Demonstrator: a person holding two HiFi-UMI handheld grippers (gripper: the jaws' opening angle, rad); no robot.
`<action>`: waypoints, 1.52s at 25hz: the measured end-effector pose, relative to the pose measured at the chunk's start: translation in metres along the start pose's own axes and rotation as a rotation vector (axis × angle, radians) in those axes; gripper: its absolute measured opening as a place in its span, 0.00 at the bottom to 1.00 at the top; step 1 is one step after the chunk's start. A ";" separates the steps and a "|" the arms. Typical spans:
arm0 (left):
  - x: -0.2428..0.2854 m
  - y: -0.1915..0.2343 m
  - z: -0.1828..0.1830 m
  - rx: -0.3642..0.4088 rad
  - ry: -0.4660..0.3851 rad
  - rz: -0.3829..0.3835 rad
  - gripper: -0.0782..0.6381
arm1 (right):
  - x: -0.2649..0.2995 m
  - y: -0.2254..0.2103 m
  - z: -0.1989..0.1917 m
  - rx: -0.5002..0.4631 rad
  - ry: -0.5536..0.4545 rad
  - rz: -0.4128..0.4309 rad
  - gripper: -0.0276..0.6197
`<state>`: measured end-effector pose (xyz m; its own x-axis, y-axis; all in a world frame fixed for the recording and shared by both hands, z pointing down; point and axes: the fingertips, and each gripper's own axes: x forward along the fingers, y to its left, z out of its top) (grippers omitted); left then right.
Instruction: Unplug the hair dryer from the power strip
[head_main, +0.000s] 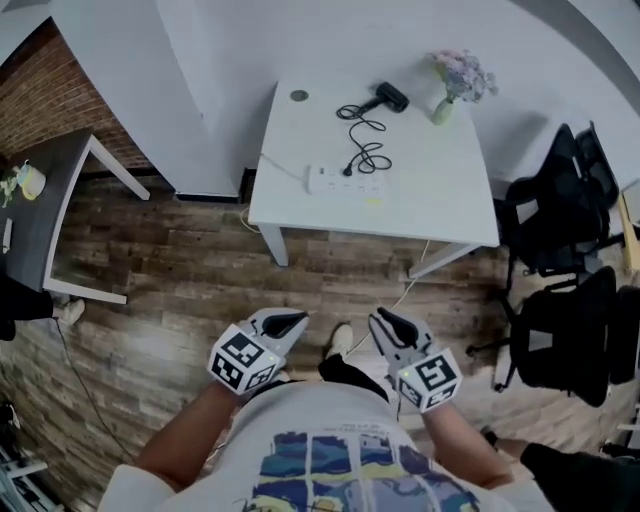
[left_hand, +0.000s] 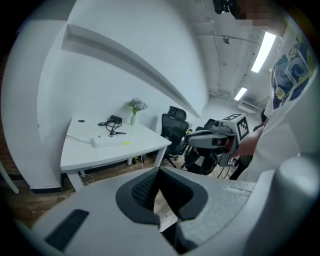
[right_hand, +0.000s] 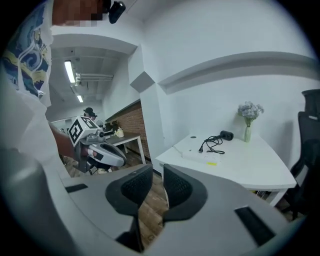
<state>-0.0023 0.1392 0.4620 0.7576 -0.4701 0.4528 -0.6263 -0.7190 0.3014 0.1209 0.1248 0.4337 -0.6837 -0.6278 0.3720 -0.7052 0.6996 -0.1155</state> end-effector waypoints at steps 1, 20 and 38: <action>0.012 0.005 0.008 -0.004 0.004 0.010 0.11 | 0.003 -0.014 0.001 0.005 0.007 0.010 0.15; 0.114 0.112 0.090 -0.002 0.042 0.225 0.11 | 0.056 -0.135 -0.007 0.041 0.043 0.132 0.14; 0.191 0.259 0.111 0.014 0.083 0.078 0.11 | 0.189 -0.196 0.032 0.042 0.124 0.064 0.16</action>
<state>0.0008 -0.1936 0.5330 0.6884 -0.4812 0.5427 -0.6797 -0.6891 0.2512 0.1237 -0.1417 0.4976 -0.7007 -0.5340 0.4732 -0.6702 0.7200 -0.1799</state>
